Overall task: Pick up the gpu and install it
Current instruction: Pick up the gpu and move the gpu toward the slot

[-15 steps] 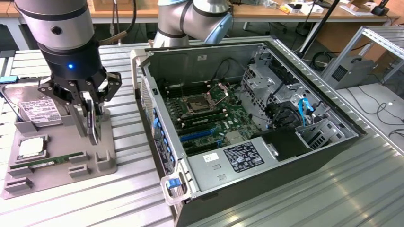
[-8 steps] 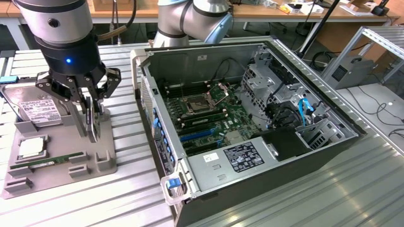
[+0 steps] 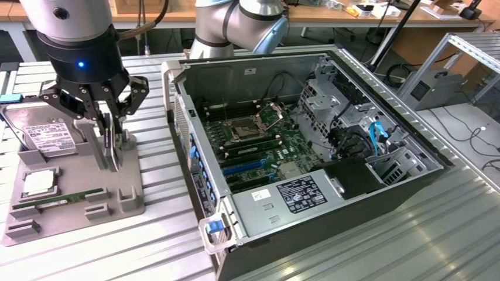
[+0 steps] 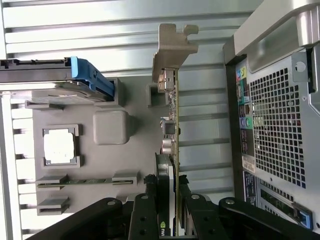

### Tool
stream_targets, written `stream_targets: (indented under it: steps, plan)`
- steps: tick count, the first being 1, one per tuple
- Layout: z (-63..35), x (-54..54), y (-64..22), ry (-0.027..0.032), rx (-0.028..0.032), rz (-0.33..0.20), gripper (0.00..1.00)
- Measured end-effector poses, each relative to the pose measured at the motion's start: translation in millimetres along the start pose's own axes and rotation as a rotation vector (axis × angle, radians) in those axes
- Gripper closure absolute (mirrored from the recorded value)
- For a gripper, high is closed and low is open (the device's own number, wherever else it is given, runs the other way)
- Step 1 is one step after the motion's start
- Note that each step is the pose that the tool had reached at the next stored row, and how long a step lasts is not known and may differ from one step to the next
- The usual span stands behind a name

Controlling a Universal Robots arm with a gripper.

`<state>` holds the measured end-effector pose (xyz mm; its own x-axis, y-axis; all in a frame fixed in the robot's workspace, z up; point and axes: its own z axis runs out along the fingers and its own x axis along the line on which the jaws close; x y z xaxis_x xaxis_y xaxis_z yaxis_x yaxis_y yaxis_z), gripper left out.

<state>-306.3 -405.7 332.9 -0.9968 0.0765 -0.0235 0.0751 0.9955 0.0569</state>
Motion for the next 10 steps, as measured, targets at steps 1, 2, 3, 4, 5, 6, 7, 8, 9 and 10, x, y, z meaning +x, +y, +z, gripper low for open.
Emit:
stream_targets:
  steps: [1,2,3,4,5,6,7,8,9,10]
  plan:
    - [-1.7,0.0,0.1,0.0,0.0,0.0,0.73]
    - [-3.3,-0.1,0.2,0.0,-0.0001,0.0,0.73]
    - [-5.0,-0.1,0.3,0.0,0.0,0.0,0.73]
    - [-7.8,-0.2,0.5,0.0,-0.0001,0.0,0.73]
    - [-9.4,-0.2,0.6,0.0,-0.0001,0.0,0.73]
    - [-11.3,-0.3,0.6,0.0,-0.0002,0.0,0.73]
    - [-12.7,-0.3,0.7,-0.0001,-0.0003,0.0,0.73]
    - [-14.2,-0.3,0.8,0.0,-0.0003,0.0,0.73]
    - [-15.7,-0.4,0.9,0.0,-0.0003,0.0,0.73]
    - [-17.5,-0.5,1.0,0.0,-0.0005,0.0,0.73]
